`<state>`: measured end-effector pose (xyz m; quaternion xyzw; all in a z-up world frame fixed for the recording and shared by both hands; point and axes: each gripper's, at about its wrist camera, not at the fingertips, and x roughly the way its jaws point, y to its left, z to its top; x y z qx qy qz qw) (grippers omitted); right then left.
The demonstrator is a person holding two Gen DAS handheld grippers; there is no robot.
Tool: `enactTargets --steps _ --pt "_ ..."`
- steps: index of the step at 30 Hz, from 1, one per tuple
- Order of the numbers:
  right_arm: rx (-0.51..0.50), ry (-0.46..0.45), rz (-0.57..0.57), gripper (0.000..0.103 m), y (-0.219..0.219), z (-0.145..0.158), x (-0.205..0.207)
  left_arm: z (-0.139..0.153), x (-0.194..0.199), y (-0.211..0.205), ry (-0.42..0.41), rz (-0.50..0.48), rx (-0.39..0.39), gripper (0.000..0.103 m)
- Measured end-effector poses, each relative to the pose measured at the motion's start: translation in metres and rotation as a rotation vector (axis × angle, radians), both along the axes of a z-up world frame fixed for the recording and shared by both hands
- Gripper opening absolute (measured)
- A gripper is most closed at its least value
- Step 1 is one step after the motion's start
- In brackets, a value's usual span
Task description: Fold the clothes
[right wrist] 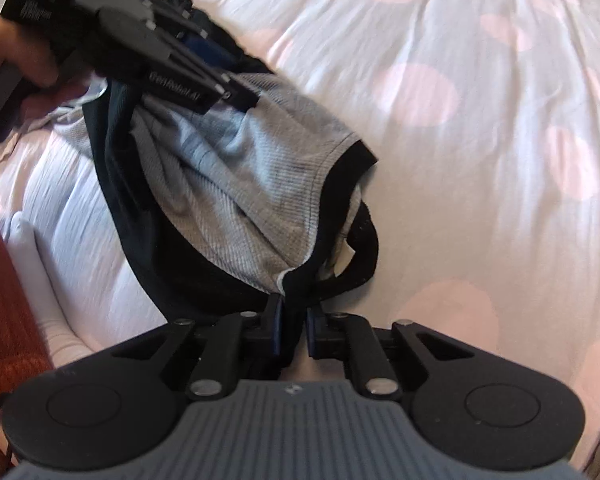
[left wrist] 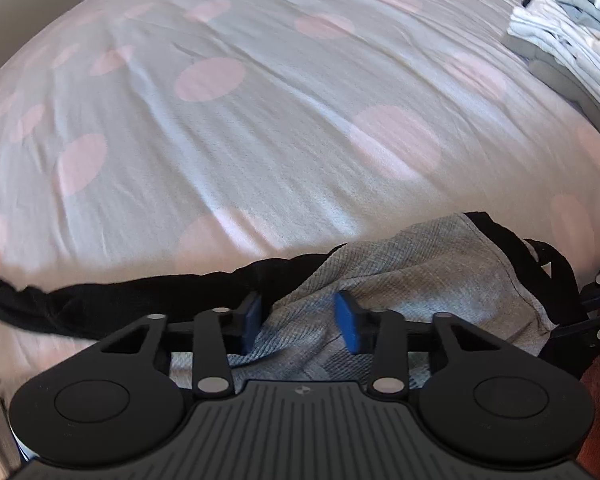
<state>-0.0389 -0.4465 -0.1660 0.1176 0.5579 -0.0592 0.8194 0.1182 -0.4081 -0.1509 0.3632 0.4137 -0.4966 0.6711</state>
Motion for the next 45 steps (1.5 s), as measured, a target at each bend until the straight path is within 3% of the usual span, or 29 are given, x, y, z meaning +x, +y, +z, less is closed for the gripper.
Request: enactTargets --steps 3,9,14,21,24,26,30,34,38,41,43,45 --pt "-0.048 -0.046 -0.029 0.011 0.0 0.011 -0.007 0.01 -0.003 0.009 -0.003 0.096 -0.049 0.008" --pt "-0.167 -0.154 -0.067 0.01 0.002 0.045 -0.018 0.061 -0.009 0.046 -0.017 0.228 -0.213 0.004" --pt "-0.307 -0.284 -0.046 0.01 0.012 0.107 -0.017 0.123 -0.021 0.087 -0.039 0.316 -0.376 0.003" --pt "-0.584 -0.513 -0.038 0.01 0.027 0.215 -0.029 0.214 -0.052 0.14 -0.031 0.379 -0.602 0.002" --pt "-0.639 -0.578 -0.038 0.01 0.028 0.251 -0.037 0.243 -0.068 0.161 -0.025 0.374 -0.677 0.0" --pt "-0.622 -0.588 -0.015 0.01 0.03 0.262 -0.036 0.253 -0.073 0.171 -0.04 0.379 -0.686 0.0" --pt "-0.552 -0.519 0.069 0.01 0.046 0.233 -0.021 0.232 -0.058 0.173 -0.005 0.41 -0.604 0.0" --pt "-0.485 -0.429 0.128 0.01 0.065 0.171 -0.002 0.194 -0.048 0.169 0.038 0.42 -0.498 0.0" --pt "-0.412 -0.337 0.117 0.01 0.065 0.12 0.001 0.161 -0.046 0.17 0.067 0.422 -0.428 0.0" --pt "-0.36 -0.283 0.102 0.011 0.06 0.093 -0.001 0.141 -0.051 0.169 0.065 0.424 -0.389 0.01" --pt "-0.335 -0.272 0.09 0.016 0.058 0.083 -0.006 0.132 -0.054 0.167 0.071 0.429 -0.374 0.017" --pt "-0.304 -0.284 0.076 0.047 0.055 0.081 -0.015 0.124 -0.059 0.163 0.072 0.425 -0.366 0.019"
